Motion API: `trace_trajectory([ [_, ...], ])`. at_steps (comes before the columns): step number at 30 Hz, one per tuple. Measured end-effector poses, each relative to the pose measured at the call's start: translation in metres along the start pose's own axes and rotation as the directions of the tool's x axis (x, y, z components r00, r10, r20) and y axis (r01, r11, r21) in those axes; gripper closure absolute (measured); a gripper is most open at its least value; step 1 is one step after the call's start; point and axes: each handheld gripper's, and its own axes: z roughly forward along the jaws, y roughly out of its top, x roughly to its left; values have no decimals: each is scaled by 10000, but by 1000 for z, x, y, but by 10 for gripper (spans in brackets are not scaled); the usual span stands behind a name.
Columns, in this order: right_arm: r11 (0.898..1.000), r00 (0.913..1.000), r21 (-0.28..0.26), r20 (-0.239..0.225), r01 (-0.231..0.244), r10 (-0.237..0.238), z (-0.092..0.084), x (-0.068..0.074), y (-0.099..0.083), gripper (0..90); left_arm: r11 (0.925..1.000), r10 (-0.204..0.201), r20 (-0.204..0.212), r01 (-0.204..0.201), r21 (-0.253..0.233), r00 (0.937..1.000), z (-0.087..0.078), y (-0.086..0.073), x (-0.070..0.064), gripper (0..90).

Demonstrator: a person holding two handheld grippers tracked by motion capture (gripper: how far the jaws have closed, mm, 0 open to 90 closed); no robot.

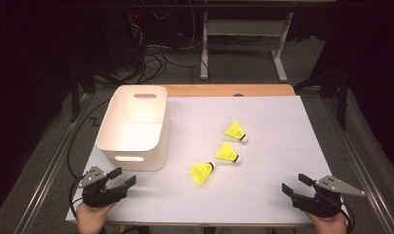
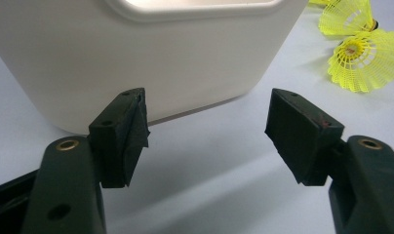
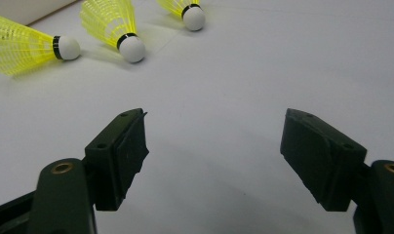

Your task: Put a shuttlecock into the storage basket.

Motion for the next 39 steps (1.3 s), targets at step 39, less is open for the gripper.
trace_trajectory([
  [39, 10000, 10000, -13, -64, 17, -17, 0, 0, 0, 252, 9996, -41, 200, 46, -261, 9998, -9, 4, -12, 327],
])
